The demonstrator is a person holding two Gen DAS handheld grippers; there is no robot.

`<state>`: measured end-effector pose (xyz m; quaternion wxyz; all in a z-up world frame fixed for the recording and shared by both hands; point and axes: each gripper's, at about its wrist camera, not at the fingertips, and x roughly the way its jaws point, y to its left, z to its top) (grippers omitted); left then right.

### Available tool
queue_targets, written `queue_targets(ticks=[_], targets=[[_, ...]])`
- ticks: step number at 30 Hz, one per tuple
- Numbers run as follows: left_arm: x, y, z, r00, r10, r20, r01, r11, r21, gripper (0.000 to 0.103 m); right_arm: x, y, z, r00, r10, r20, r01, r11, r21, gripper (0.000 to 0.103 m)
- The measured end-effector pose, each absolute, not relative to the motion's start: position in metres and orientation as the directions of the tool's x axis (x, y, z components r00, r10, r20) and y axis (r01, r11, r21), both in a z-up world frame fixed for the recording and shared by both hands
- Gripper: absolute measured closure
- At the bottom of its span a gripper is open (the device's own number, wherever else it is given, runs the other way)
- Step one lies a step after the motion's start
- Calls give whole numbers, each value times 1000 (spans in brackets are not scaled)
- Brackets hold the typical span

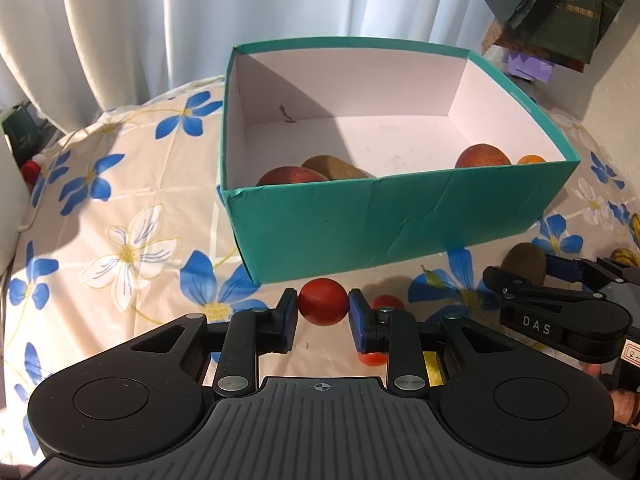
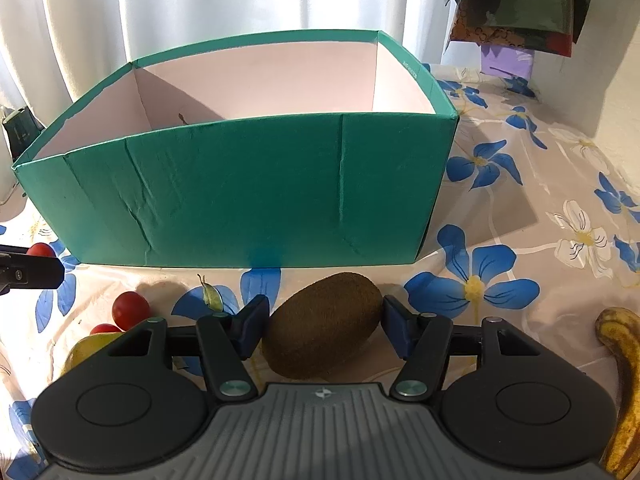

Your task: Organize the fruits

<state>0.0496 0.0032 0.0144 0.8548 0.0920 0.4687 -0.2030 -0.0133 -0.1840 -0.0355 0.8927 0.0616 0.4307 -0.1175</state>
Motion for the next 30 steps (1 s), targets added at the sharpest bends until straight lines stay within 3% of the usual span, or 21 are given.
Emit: queue_targets(ticks=[7, 17, 30], targets=[[49, -1, 30, 518, -246, -819, 423, 906, -5, 72, -22, -185, -18, 636, -189, -748, 288, 958, 4, 41], [61, -20, 74, 651, -227, -724, 354, 935, 26, 72, -43, -187, 31, 731, -250, -635, 328, 945, 6, 41], [91, -42, 41, 657, -173, -734, 309, 950, 53, 72, -66, -194, 53, 768, -291, -570, 372, 928, 27, 42]])
